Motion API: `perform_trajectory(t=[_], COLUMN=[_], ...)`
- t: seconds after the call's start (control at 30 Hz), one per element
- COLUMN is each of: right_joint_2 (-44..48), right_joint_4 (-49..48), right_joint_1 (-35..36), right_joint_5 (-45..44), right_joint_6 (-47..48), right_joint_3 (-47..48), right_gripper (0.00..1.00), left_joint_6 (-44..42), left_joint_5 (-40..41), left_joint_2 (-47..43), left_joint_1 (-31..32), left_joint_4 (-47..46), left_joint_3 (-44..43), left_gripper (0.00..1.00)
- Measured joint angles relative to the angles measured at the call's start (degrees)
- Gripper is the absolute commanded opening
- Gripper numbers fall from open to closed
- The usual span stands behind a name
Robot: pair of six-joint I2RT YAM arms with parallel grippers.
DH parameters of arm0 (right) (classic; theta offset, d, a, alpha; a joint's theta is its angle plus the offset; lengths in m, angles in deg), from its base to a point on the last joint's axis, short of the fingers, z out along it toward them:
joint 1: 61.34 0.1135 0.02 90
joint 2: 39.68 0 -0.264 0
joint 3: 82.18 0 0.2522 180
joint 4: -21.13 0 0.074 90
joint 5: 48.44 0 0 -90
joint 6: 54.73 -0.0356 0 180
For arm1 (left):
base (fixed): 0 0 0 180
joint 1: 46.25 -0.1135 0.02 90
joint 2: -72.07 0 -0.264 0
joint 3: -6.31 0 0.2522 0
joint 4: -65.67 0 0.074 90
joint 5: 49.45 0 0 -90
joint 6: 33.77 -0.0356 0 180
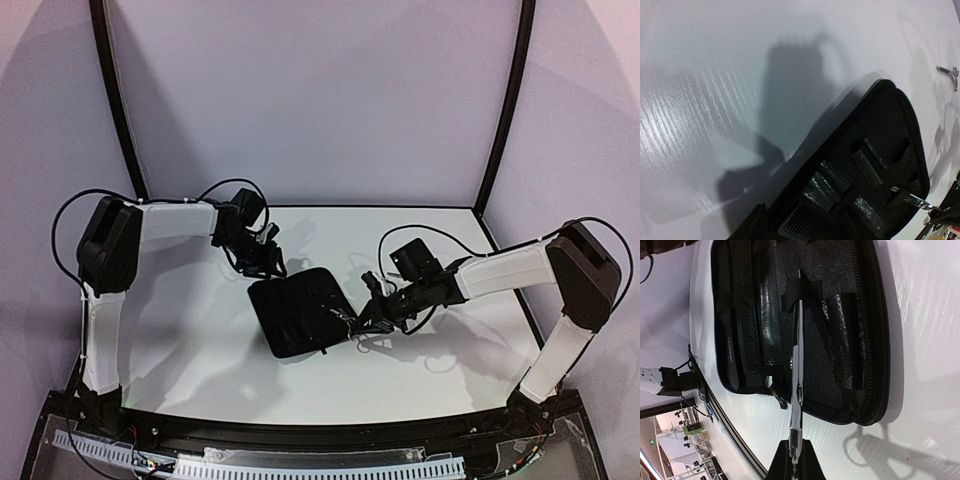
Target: Sort the hair-cutting tools
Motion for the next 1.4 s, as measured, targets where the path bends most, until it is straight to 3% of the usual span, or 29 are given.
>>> perform_trajectory(t=[0.47, 0.87, 1.13, 1.4], right_joint_2=[-0.02, -0.53, -1.99, -3.48], right_joint_4=[-1.17, -1.86, -3.36, -6.32], right_joint_1=[-0.04, -0.06, -0.29, -1.06], right_joint_5=[0.26, 0.72, 2.03, 4.64], right_joint_6=[-0.66, -0.99, -0.79, -0.60], right_joint_3=[-0.48, -0.46, -0.28, -0.66], right_gripper=[0.00, 0.00, 0.00, 0.00], left_joint_6=[-3.10, -9.85, -12.58, -11.18], left_joint_5=[0.06, 4.83, 3.41, 4.23], left_joint_2=[0.85, 2.59, 3.83, 0.16], left_joint_1=[-0.07, -0.02, 0.71, 1.14], left_joint_4=[0.80, 3.26, 4.67, -0.16], left_joint_3=[0.45, -2.15, -3.22, 3.87], left_gripper=[0.44, 0.45, 0.11, 0.01])
